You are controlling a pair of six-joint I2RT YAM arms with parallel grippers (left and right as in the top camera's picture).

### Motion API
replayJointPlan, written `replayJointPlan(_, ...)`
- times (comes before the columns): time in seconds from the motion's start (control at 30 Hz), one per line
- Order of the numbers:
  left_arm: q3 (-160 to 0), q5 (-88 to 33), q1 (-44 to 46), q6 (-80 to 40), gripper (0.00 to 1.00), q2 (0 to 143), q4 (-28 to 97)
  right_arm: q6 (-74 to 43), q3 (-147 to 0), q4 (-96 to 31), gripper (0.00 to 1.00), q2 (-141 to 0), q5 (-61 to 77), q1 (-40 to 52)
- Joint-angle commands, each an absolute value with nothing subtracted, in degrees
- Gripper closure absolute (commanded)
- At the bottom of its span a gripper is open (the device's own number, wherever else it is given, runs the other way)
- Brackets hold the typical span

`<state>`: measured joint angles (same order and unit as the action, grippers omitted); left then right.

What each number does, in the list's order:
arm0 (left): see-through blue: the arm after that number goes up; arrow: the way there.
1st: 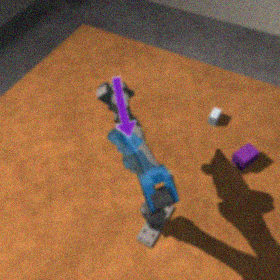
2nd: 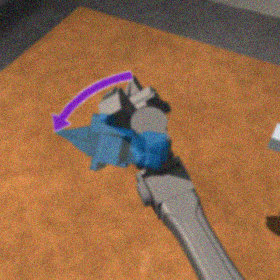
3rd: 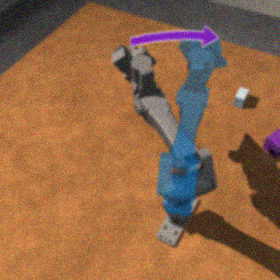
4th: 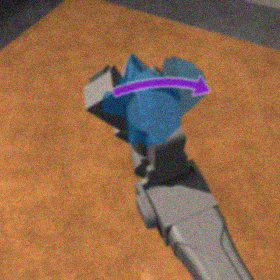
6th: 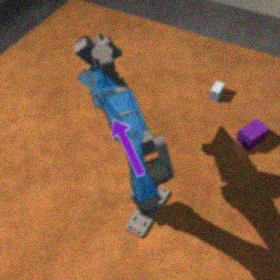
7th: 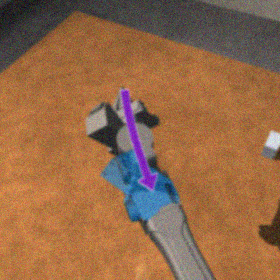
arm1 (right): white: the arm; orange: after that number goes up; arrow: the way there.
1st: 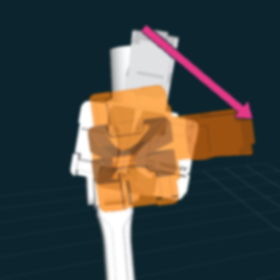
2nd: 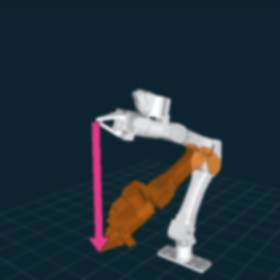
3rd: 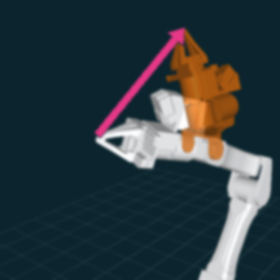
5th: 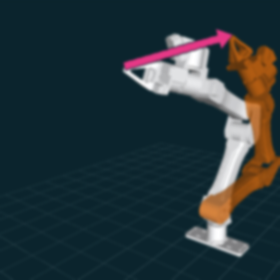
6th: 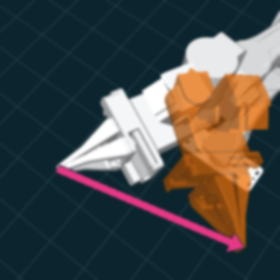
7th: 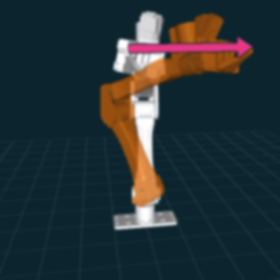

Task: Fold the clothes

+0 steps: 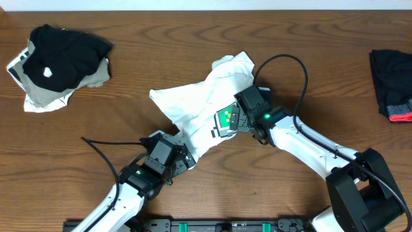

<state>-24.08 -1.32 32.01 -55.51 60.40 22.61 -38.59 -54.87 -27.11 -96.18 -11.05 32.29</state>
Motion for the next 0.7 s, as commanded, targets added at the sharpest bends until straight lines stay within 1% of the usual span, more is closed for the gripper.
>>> replayJointPlan(0.0, -24.0, -2.4, 31.2, -54.6, 0.02, 61.5, 21.5, -39.4, -54.6, -27.0, 0.01, -96.3, -12.2, 31.9)
replayJointPlan(0.5, -24.0, -5.6, 31.2, -53.8, 0.02, 66.6, 16.2, -39.4, -54.6, -27.0, 0.01, -96.3, -12.2, 31.9)
replayJointPlan(0.53, -24.0, -5.6, 31.2, -53.8, 0.0, 66.6, 16.1, -39.4, -54.6, -27.0, 0.01, -96.3, -12.2, 31.9)
replayJointPlan(0.67, -24.0, -5.6, 31.2, -53.8, 0.32, 66.6, 16.1, -39.4, -54.6, -27.0, 0.01, -96.3, -12.2, 31.9)
